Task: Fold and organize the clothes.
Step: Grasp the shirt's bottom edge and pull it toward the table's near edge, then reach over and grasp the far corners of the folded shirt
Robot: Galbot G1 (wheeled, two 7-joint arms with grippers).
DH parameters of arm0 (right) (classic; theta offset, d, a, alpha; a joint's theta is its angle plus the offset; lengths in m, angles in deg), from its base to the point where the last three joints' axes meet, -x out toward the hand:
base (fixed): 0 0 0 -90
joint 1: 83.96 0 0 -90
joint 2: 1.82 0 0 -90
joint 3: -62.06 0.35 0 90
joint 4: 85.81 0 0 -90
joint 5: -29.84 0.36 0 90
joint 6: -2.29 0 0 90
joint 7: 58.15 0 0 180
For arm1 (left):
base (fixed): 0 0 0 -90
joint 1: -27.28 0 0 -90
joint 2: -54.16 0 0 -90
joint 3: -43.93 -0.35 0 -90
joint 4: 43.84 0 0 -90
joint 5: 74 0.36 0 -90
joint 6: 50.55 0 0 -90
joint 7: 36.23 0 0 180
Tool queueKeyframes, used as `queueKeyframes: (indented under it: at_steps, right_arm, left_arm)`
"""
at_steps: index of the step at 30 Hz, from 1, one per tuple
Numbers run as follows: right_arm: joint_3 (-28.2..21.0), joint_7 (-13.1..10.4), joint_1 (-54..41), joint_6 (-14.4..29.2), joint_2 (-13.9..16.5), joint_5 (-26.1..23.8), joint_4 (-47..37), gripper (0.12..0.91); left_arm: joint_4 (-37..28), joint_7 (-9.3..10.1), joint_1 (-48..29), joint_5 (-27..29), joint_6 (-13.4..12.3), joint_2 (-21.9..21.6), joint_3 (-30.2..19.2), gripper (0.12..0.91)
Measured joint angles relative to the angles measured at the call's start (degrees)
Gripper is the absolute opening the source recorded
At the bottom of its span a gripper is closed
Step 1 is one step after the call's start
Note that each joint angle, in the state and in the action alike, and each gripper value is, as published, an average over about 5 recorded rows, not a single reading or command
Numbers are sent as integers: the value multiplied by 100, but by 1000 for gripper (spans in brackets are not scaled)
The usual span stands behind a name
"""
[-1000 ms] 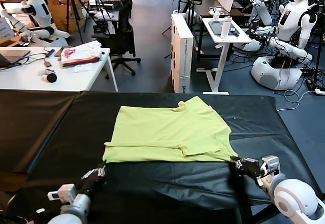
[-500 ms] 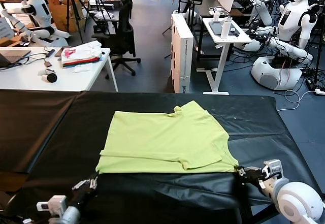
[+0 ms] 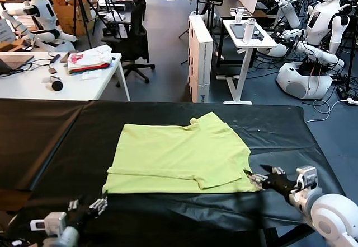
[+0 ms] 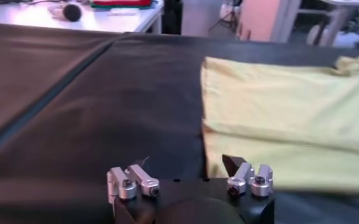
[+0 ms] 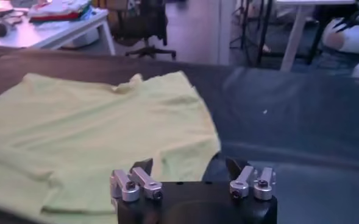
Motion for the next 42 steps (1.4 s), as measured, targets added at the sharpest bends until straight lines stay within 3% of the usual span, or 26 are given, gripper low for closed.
queueKeyframes:
  at_steps: [6,12,19,26,33,42]
  right_arm:
    - [-974,23,-1352,-5,-507,-220,-1087,907]
    - [-1574,37,-2103,-5,-981,-586,-1873,907]
    - [-1932,184,-2564,-5,-1455,-919,-2690,907]
    - [-2105,276,-2720,-5,-1653,-981,-3124,907]
    - [-2110,331,-2729,-5,-1780,-1079,-3293,907]
    - [-2113,362,-2683,-5,-1898,-1148,-3359,907]
  left_arm:
    - [-1016,-261,-1371,-699,248,-192,-311,907]
    - [-2134,-626,-2467,-827,307,-364,-685,907]
    - [-3345,-1079,-3500,-536,307,-326,-1193,907]
    - [-4312,-1452,-4140,-4,306,-117,-1625,907]
    - [-4738,-1533,-4371,214,304,37,-1855,907]
    - [-4785,-1549,-4472,195,303,114,-1928,907]
